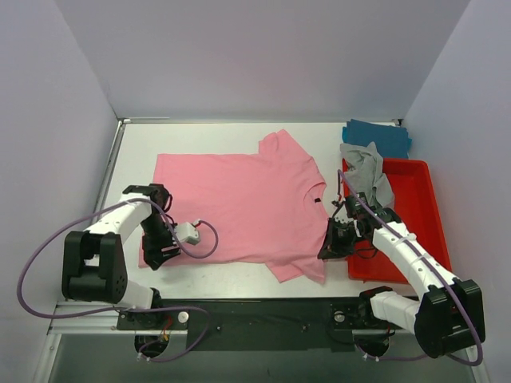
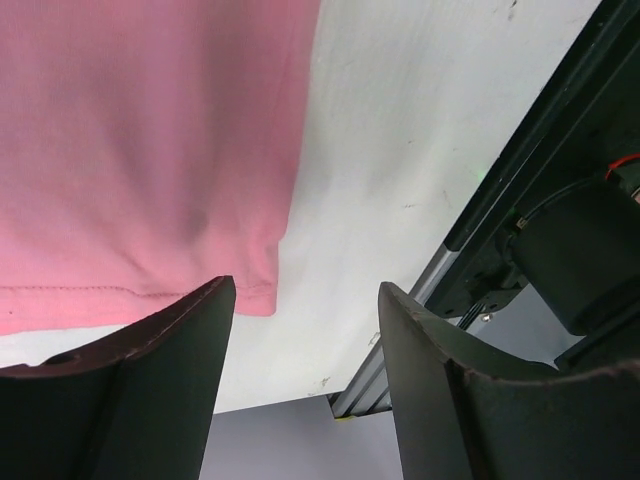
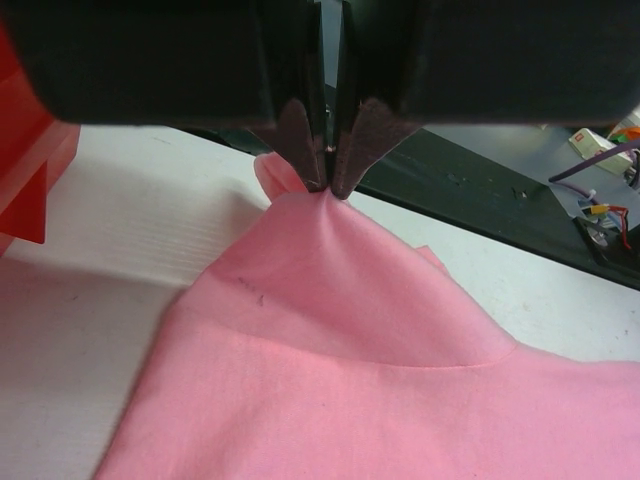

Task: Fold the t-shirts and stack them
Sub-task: Grap the side of the flattened tshirt closest away from the robot with both arms, then fold the flattened tshirt in 1/3 of the way, then grap the side of the flattened tshirt furthest away from the robot with both arms, then fold the other side of the tshirt into a rectangle

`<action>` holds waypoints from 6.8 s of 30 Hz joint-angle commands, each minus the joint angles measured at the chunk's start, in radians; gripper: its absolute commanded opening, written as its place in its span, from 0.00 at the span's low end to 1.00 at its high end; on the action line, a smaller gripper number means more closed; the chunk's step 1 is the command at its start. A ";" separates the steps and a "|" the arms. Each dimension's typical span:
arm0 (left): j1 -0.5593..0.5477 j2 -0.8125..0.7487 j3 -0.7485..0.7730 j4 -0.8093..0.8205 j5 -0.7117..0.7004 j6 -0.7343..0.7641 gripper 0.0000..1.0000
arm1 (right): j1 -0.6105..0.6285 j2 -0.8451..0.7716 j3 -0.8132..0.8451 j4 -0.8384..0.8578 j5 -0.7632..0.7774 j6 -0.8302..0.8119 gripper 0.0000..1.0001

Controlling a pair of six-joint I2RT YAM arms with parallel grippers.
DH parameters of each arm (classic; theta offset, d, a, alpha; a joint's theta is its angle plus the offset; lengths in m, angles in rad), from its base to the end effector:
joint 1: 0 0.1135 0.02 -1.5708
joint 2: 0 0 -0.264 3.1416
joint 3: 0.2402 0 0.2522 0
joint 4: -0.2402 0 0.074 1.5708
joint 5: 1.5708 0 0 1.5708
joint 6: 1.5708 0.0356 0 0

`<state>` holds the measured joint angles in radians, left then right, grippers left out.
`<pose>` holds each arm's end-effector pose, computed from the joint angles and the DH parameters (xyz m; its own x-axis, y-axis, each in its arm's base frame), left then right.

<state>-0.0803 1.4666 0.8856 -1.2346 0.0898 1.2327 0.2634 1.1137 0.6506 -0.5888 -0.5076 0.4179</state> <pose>0.2028 -0.0195 0.1856 -0.2658 0.9640 -0.0017 0.9316 0.2564 -0.2575 0.1901 0.0692 0.2034 -0.9531 0.1103 -0.2819 -0.0804 0.8056 0.5870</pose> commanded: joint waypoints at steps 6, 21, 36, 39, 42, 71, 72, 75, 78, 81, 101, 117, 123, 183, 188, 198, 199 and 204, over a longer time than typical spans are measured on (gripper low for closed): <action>-0.041 -0.031 -0.175 0.321 -0.134 -0.018 0.69 | 0.005 -0.029 0.030 -0.052 0.014 -0.010 0.00; 0.011 -0.032 -0.010 0.324 -0.102 -0.190 0.00 | -0.013 -0.017 0.138 -0.083 0.040 -0.040 0.00; 0.027 0.258 0.389 0.277 -0.076 -0.292 0.00 | -0.122 0.507 0.543 0.055 0.037 -0.176 0.00; 0.045 0.290 0.404 0.331 -0.114 -0.295 0.00 | -0.115 0.570 0.586 0.055 0.053 -0.188 0.00; 0.056 0.316 0.450 0.357 -0.134 -0.315 0.00 | -0.115 0.598 0.627 0.053 0.080 -0.195 0.00; 0.066 0.478 0.497 0.518 -0.196 -0.326 0.00 | -0.050 0.865 0.880 -0.028 0.133 -0.295 0.00; 0.066 0.479 0.495 0.521 -0.203 -0.328 0.00 | -0.050 0.877 0.886 -0.028 0.135 -0.294 0.00; 0.066 0.469 0.493 0.579 -0.231 -0.364 0.24 | -0.052 0.909 0.925 -0.031 0.205 -0.275 0.08; 0.070 0.436 0.506 0.688 -0.260 -0.416 0.36 | -0.046 0.900 0.974 -0.029 0.259 -0.260 0.28; 0.108 0.351 0.507 0.777 -0.217 -0.472 0.57 | -0.004 0.797 0.957 0.004 0.303 -0.263 0.49; 0.105 0.205 0.119 0.546 -0.025 0.022 0.67 | 0.048 0.563 0.380 0.078 0.410 -0.024 0.58; 0.142 0.126 0.055 0.485 -0.081 0.077 0.00 | 0.006 0.399 0.274 -0.049 0.328 -0.031 0.00; 0.140 0.063 0.066 0.114 -0.076 0.076 0.00 | 0.060 0.290 0.235 -0.245 0.273 0.019 0.00; 0.232 0.854 1.061 -0.124 0.292 -0.371 0.33 | 0.060 1.129 1.361 -0.194 0.267 -0.208 0.00; 0.232 0.750 1.056 -0.181 0.338 -0.322 0.00 | 0.060 0.981 1.243 -0.181 0.261 -0.195 0.00; 0.229 0.461 0.800 -0.065 0.179 -0.224 0.00 | 0.089 0.594 0.728 -0.163 0.236 -0.133 0.00; 0.229 0.434 0.767 -0.056 0.153 -0.195 0.00 | 0.095 0.545 0.695 -0.163 0.238 -0.117 0.00; 0.224 0.327 0.595 0.024 0.067 -0.154 0.00 | 0.120 0.443 0.499 -0.146 0.238 -0.051 0.00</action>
<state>0.1455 1.8427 1.5642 -1.2785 0.2405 1.0016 0.3641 1.6253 1.2533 -0.7162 -0.2588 0.2939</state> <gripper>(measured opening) 0.022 0.005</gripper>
